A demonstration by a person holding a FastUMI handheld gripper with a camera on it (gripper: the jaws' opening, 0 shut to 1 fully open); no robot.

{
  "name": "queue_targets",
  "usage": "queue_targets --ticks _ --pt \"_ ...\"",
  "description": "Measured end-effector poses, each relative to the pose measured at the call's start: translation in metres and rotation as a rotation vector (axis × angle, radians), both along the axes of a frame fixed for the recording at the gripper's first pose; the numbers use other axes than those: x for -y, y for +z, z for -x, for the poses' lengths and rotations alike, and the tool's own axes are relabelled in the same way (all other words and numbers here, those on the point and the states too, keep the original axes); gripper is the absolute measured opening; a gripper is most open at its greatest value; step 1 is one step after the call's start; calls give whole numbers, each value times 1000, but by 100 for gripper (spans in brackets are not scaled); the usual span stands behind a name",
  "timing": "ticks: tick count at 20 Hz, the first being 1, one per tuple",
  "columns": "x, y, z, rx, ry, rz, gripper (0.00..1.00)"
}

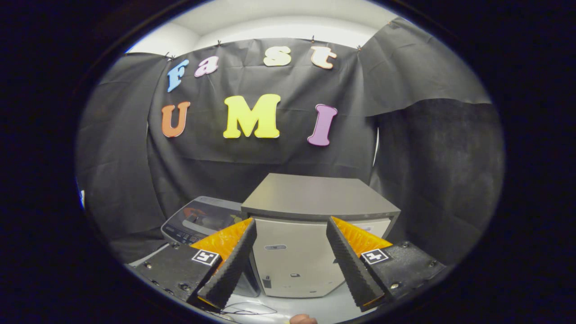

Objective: Put the clothes into the washing machine and then close the washing machine lid.

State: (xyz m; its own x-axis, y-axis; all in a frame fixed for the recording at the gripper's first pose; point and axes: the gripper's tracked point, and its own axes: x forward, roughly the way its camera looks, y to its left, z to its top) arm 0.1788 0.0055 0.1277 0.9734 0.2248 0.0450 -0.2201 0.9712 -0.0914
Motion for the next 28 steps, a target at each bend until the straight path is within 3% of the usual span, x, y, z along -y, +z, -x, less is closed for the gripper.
queue_targets --ticks 28 --pt "1 5 2 -33 -3 1 100"
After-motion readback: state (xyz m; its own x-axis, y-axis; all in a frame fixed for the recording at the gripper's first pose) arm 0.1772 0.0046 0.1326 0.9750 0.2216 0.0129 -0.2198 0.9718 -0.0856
